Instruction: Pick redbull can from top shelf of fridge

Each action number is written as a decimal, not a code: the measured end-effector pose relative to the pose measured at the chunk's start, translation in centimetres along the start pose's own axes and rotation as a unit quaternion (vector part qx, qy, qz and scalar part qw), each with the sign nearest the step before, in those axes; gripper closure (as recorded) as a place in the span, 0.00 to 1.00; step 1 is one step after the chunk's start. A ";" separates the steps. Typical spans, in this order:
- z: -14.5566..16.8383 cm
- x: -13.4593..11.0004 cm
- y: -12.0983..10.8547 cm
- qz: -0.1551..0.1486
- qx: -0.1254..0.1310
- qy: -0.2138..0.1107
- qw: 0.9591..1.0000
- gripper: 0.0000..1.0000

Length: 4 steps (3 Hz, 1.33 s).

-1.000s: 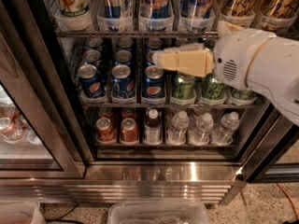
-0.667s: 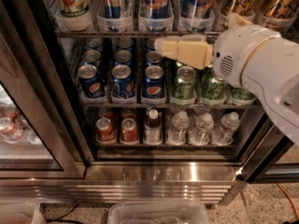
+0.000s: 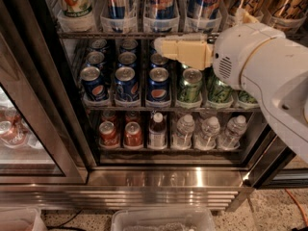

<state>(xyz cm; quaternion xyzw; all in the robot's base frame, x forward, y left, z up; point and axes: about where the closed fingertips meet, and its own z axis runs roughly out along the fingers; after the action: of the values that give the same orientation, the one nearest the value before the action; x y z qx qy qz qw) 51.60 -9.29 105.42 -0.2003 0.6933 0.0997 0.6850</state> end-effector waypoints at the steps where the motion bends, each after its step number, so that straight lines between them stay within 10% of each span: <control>1: 0.0 0.9 -0.4 0.014 0.008 0.002 1.000 0.00; 4: -1.9 1.1 -3.1 0.010 -0.003 -0.016 1.000 0.00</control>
Offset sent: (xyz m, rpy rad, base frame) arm -0.0067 -0.0508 -0.0293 0.1121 0.0325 0.0505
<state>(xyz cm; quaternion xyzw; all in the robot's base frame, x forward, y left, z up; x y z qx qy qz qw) 51.13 -13.03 104.85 -0.1939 0.6837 0.1121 0.6945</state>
